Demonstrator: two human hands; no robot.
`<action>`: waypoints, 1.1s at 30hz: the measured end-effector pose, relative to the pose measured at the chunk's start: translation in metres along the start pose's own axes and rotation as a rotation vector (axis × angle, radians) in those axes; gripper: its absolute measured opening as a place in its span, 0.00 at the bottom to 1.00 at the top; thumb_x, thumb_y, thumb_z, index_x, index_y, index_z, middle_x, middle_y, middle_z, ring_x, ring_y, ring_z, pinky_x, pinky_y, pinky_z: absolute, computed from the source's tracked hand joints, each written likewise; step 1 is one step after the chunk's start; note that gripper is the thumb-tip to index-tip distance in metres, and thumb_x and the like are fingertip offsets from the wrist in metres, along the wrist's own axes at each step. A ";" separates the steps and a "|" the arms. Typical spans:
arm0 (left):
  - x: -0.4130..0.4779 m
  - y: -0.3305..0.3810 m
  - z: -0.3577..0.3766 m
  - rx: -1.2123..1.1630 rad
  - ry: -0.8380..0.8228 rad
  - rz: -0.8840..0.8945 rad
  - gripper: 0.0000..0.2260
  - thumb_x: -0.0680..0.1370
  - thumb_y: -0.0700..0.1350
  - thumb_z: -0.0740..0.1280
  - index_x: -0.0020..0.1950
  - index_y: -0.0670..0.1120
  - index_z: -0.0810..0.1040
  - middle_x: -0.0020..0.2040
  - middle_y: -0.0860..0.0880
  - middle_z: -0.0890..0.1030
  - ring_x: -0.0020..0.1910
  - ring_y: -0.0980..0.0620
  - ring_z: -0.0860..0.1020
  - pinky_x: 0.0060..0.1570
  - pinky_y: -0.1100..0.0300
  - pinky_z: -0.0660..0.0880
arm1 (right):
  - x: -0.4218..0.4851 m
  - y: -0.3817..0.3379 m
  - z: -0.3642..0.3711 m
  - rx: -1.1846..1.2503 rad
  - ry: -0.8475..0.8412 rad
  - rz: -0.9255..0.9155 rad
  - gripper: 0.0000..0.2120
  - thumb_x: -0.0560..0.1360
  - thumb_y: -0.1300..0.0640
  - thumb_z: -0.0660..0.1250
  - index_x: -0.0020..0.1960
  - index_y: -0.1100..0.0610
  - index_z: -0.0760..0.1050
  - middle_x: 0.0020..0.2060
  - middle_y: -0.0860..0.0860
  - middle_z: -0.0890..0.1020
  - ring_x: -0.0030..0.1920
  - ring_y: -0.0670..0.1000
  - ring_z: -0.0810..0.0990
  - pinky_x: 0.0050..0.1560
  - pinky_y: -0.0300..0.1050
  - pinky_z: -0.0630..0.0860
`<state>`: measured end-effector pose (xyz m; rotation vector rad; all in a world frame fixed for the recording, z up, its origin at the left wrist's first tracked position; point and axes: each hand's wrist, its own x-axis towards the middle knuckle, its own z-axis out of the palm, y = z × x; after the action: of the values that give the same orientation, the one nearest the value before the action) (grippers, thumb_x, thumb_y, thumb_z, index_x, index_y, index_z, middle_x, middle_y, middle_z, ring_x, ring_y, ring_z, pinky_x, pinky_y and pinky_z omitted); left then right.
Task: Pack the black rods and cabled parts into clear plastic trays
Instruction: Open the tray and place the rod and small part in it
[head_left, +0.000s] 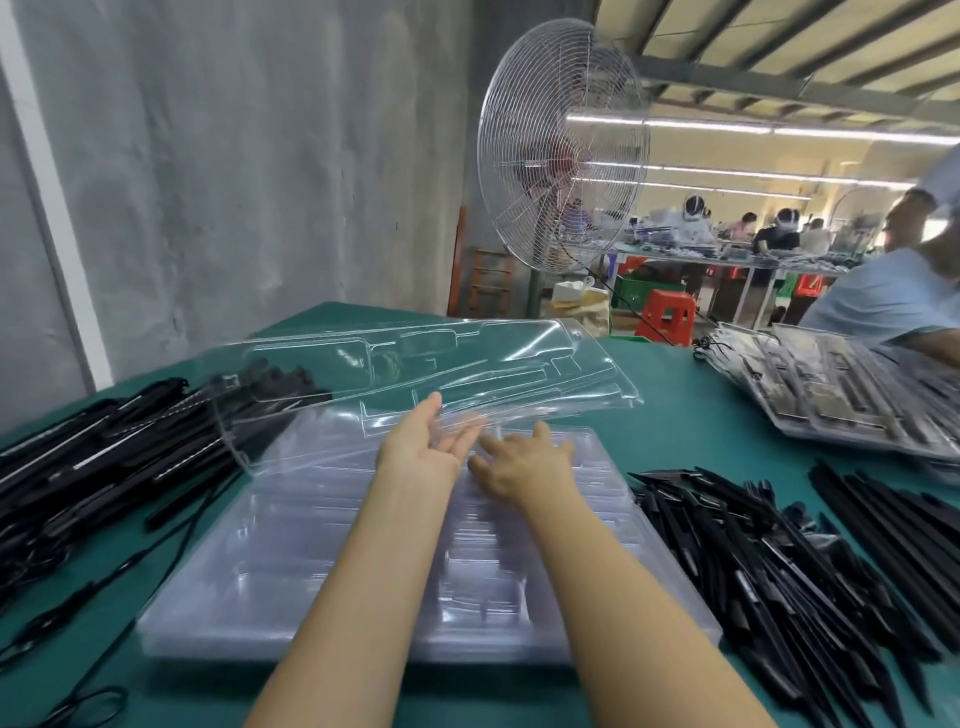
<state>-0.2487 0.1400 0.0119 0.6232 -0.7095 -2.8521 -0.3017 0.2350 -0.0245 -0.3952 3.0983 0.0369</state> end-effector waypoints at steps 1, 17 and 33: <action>0.000 0.000 0.000 0.002 0.001 -0.002 0.18 0.78 0.35 0.64 0.67 0.33 0.68 0.70 0.37 0.68 0.61 0.32 0.74 0.52 0.44 0.73 | 0.003 -0.001 -0.003 -0.003 -0.028 0.012 0.20 0.79 0.44 0.46 0.69 0.47 0.61 0.67 0.54 0.70 0.69 0.58 0.57 0.51 0.57 0.63; -0.017 0.027 0.009 -0.115 -0.110 0.075 0.03 0.78 0.35 0.64 0.48 0.34 0.74 0.49 0.36 0.81 0.41 0.41 0.82 0.27 0.57 0.79 | 0.025 -0.007 -0.018 0.100 0.103 0.014 0.19 0.81 0.54 0.47 0.71 0.56 0.59 0.62 0.58 0.76 0.61 0.59 0.74 0.51 0.49 0.66; -0.028 0.018 -0.009 0.115 -0.090 -0.190 0.13 0.78 0.41 0.65 0.58 0.37 0.68 0.59 0.35 0.73 0.32 0.39 0.79 0.17 0.55 0.74 | 0.007 -0.018 0.000 -0.131 0.065 -0.106 0.18 0.78 0.50 0.56 0.67 0.51 0.67 0.62 0.54 0.77 0.63 0.56 0.73 0.59 0.48 0.69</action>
<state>-0.2192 0.1263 0.0233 0.6121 -0.8781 -3.0469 -0.3038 0.2154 -0.0251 -0.5752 3.1425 0.2316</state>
